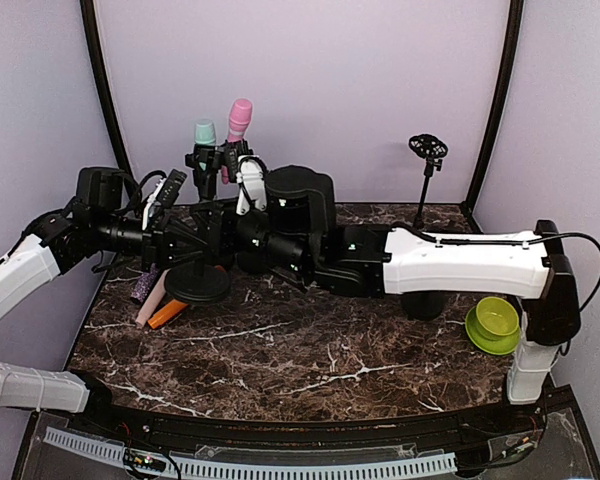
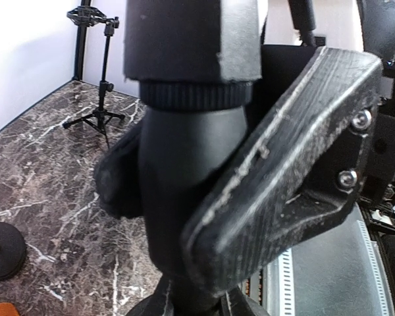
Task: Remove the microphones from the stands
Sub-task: Unscrew the knob on the stand of the microphone stand, then place the microphone stand at the corner of the board.
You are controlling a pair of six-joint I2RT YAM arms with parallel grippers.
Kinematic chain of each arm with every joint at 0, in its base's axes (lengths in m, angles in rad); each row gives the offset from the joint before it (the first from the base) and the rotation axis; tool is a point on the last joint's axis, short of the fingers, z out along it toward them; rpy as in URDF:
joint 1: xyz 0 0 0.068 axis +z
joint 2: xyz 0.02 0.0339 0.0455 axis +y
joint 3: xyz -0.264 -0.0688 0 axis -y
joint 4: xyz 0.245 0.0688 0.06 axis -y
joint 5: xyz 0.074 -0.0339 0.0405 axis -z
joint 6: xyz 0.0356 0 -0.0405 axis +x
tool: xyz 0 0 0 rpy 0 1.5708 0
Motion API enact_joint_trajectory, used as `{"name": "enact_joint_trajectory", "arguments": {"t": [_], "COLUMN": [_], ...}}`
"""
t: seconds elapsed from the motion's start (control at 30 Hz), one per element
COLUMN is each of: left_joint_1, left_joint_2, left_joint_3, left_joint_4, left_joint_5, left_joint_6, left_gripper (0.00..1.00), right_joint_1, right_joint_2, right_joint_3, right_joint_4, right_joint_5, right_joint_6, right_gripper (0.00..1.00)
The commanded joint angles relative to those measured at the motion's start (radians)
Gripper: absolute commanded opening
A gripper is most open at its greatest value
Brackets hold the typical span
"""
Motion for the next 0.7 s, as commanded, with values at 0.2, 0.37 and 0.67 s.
{"name": "enact_joint_trajectory", "arguments": {"t": [0.2,0.37,0.67], "left_joint_1": [-0.003,-0.003,0.001], "left_joint_2": [-0.027,-0.029,-0.021], "left_joint_3": [0.029,0.034,0.067], "left_joint_4": [0.116,0.080,-0.135], "left_joint_5": [0.237,0.215,-0.155], "left_joint_6": [-0.121,-0.092,0.100], "left_gripper": [0.00,0.05,0.99], "right_joint_1": [0.003,0.009,-0.034], "right_joint_2": [-0.058,-0.053,-0.120], "right_joint_3": [-0.151,-0.160,-0.306], "right_joint_4": [0.266,0.274,0.265], "right_joint_5": [-0.180,-0.124,0.323], "right_joint_6": [-0.019,-0.047,-0.233], "right_gripper": [0.27,0.05,0.00]}}
